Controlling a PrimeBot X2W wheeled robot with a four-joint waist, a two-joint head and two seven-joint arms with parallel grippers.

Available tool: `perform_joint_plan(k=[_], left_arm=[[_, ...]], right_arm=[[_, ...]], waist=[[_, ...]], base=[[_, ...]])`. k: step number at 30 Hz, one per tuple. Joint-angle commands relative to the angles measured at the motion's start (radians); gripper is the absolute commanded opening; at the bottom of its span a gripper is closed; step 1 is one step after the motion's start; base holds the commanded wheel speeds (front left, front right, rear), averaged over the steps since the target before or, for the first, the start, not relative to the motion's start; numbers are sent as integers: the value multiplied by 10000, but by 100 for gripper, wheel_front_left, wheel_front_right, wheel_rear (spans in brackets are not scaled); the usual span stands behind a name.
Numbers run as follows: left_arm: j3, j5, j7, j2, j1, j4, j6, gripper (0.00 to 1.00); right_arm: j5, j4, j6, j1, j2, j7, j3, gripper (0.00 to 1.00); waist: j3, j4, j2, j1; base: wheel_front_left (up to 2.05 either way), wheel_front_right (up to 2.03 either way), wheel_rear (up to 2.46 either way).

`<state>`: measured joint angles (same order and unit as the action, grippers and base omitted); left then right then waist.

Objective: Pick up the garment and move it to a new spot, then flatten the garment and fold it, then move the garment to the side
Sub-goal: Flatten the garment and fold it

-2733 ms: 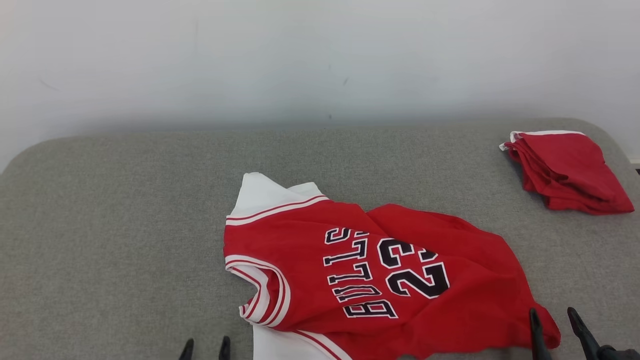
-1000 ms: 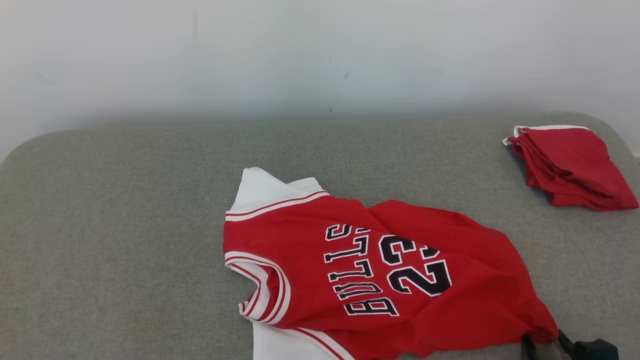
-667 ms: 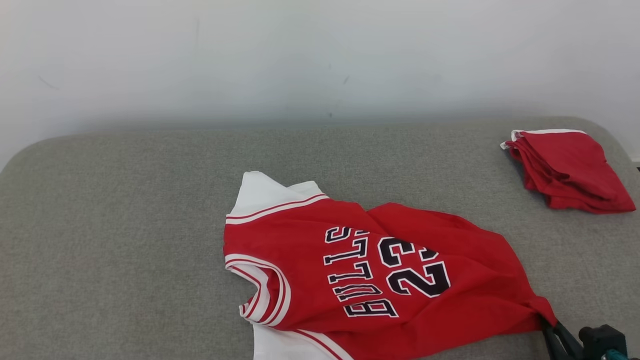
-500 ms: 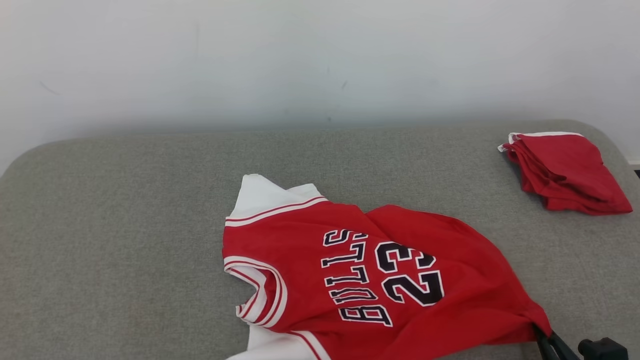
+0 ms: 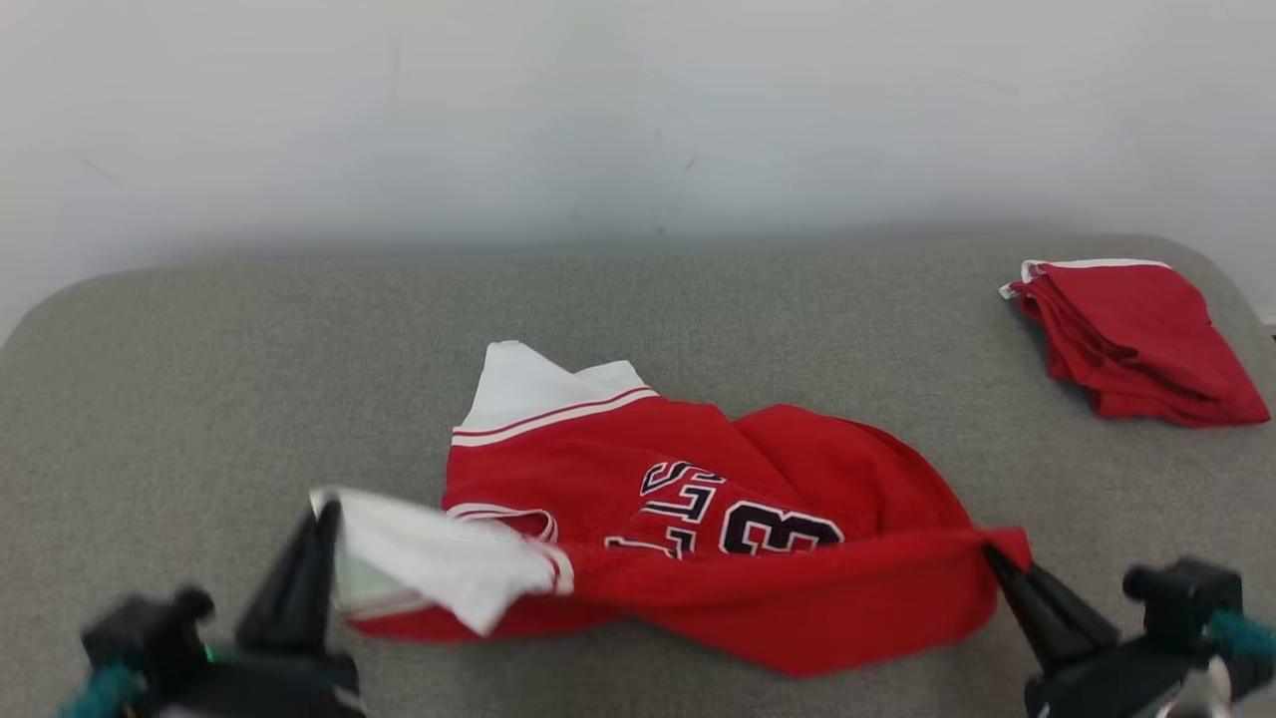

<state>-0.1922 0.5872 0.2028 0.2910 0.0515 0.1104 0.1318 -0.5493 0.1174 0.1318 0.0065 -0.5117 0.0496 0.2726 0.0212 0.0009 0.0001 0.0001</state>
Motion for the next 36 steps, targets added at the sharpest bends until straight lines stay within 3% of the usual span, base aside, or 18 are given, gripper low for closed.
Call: perform_joint_plan(k=[1, 7, 12, 13, 16, 27, 36], left_arm=[[47, -90, -309, 384, 783, -253, -25, 0], [69, 533, -1560, 1285, 4020, -415, -25, 0], [-300, 1094, -2267, 1704, 7251, 485, -25, 0], [-300, 1094, -2267, 1704, 7251, 485, -25, 0], [-535, 1382, -2607, 1750, 9254, 1453, -25, 0], [-1095, 1593, -2607, 1922, 14807, 4737, -25, 0], [-2123, 1868, -2266, 1831, 17521, 6355, -25, 0]], right_arm=[[-560, -352, -27, -443, -140, -344, 108, 0], [-2744, -1025, -27, -2583, -195, -1734, -76, 0], [-4316, -100, -26, -5448, 262, -2934, -363, 0], [-4316, -100, -26, -5448, 262, -2934, -363, 0], [-4885, 926, -26, -7410, 643, -3569, -668, 0], [-4496, 4409, -15, -13612, 1777, -4208, -891, 0], [-3673, 5822, -15, -16047, 1577, -3689, -323, 0]], waist=[[172, 56, -1, -1], [988, 75, -1, -1], [2040, -4, -1, -1], [2040, -4, -1, -1], [2668, -69, -1, -1], [4192, -287, -1, -1], [4562, -251, -1, -1]], base=[[0, 0, 0], [0, 0, 0], [0, 0, 0], [0, 0, 0], [0, 0, 0], [0, 0, 0], [0, 0, 0]])
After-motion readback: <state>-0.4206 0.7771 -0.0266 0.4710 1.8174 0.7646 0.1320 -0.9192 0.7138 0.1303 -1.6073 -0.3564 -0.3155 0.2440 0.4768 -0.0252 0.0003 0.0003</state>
